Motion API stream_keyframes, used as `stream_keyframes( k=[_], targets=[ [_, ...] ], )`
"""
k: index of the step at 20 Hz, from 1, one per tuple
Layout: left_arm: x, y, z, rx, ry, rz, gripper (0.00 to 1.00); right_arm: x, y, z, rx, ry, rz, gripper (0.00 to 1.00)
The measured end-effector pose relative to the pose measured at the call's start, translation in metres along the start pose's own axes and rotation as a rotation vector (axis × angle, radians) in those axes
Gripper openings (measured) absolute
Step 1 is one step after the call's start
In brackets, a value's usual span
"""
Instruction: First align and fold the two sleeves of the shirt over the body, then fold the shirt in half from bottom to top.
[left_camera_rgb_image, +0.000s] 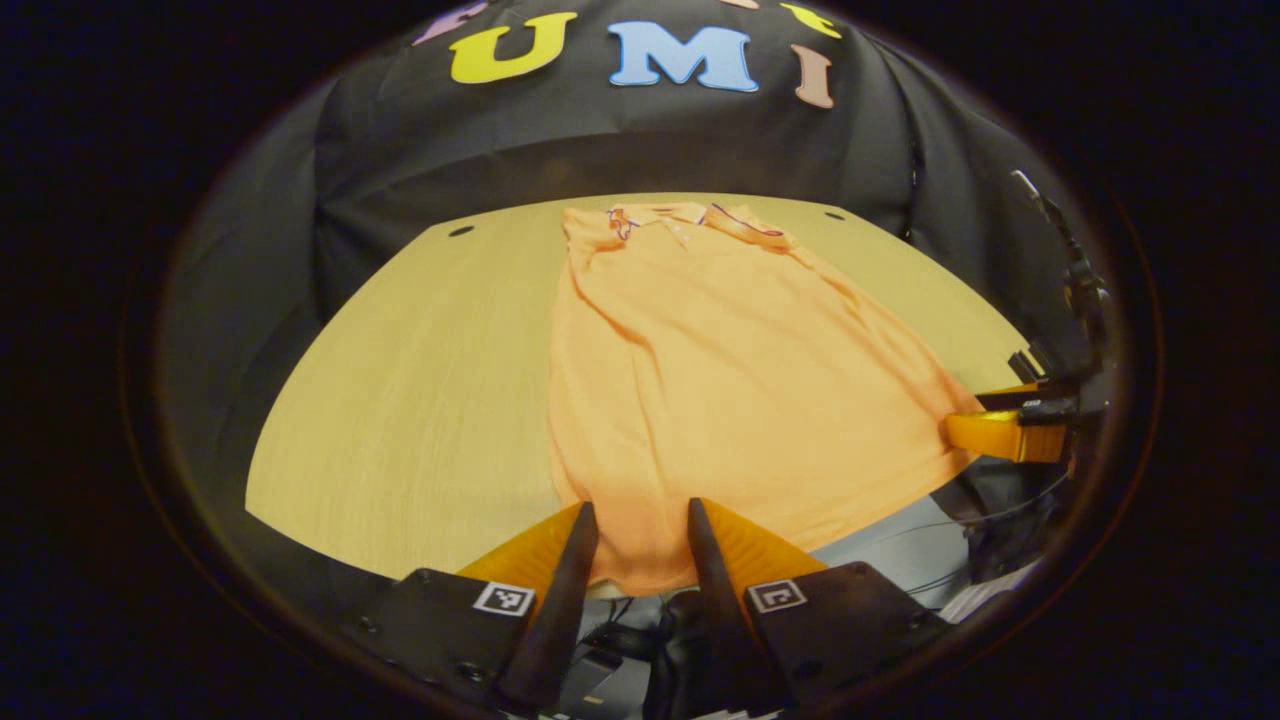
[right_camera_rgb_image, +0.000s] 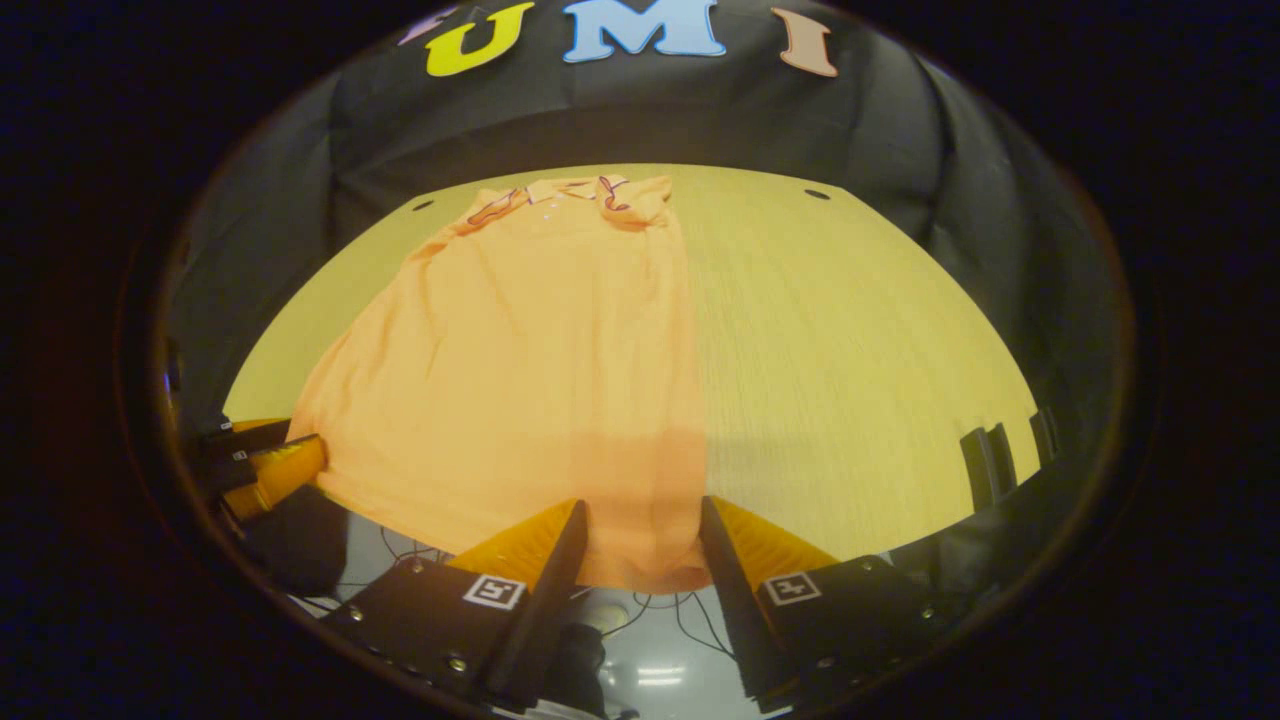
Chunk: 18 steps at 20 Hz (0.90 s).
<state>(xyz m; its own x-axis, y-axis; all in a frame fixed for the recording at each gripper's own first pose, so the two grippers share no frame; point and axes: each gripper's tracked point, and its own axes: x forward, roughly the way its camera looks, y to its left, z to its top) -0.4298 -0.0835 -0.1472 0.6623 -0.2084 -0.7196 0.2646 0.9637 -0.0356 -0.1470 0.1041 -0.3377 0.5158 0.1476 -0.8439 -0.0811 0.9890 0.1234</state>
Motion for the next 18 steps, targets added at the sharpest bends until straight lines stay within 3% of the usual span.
stream_keyframes(
  k=[1,2,3,4,6,7,8,13,18],
  targets=[
    [0.001,-0.004,-0.001,0.004,-0.002,-0.004,0.54,-0.001,0.002,0.002,-0.003,-0.007,-0.003,0.63],
    [0.002,-0.006,-0.001,0.002,-0.006,-0.001,0.34,0.000,0.008,0.001,-0.005,-0.007,0.015,0.50],
    [0.003,-0.009,0.001,-0.001,-0.009,0.005,0.25,0.001,0.009,0.003,0.006,-0.015,0.005,0.46],
    [0.004,-0.009,0.002,0.001,-0.009,0.008,0.13,0.000,0.008,0.002,0.004,-0.014,0.003,0.30],
    [0.000,-0.011,0.002,-0.013,-0.019,0.008,0.12,-0.001,0.012,0.003,0.023,-0.019,0.016,0.31],
    [0.003,-0.008,0.003,-0.021,-0.020,0.009,0.06,0.000,0.011,0.003,0.056,-0.024,0.018,0.19],
    [0.002,-0.010,0.003,-0.024,-0.018,0.007,0.07,0.000,0.011,0.002,0.064,-0.010,0.029,0.07],
    [-0.003,-0.001,0.016,-0.047,-0.025,0.043,0.06,-0.010,0.014,0.014,0.139,-0.010,0.097,0.02],
    [-0.023,0.014,0.069,-0.082,-0.125,0.080,0.06,-0.037,0.013,0.065,0.113,-0.122,0.150,0.02]
  ],
)
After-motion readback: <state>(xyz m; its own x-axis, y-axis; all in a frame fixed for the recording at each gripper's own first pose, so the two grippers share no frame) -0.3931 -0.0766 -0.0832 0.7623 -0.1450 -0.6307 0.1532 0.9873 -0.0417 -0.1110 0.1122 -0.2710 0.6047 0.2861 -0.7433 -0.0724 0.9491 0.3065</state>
